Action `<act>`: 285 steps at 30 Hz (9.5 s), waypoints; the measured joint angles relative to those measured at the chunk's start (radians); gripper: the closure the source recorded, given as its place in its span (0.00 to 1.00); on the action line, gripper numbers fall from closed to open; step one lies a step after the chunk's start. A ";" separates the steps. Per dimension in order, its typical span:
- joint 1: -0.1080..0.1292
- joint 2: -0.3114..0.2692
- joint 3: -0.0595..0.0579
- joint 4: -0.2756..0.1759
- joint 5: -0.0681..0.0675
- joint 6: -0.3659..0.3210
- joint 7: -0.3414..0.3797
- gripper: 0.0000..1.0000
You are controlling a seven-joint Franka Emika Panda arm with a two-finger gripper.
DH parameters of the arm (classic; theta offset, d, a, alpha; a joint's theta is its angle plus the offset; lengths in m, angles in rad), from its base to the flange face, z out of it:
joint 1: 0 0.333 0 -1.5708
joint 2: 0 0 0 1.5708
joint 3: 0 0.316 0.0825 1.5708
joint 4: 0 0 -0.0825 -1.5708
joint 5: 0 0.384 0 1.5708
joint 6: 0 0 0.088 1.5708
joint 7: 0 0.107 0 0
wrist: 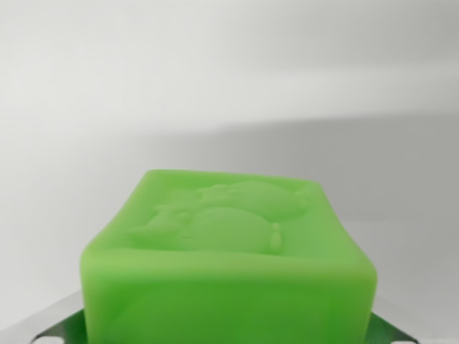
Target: Stack cube
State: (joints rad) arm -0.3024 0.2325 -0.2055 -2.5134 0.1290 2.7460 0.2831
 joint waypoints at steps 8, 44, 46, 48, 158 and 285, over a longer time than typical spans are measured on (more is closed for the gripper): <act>0.034 -0.002 0.000 -0.010 -0.004 0.000 0.029 1.00; 0.174 -0.045 0.002 -0.046 -0.029 -0.001 0.163 1.00; 0.183 -0.047 0.002 -0.048 -0.030 -0.002 0.171 1.00; 0.189 -0.048 0.002 -0.049 -0.031 -0.002 0.177 1.00; 0.593 -0.041 0.049 0.067 -0.062 -0.108 0.565 1.00; 0.673 -0.079 0.056 0.145 -0.088 -0.225 0.651 0.00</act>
State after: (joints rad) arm 0.3705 0.1533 -0.1500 -2.3680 0.0407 2.5212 0.9340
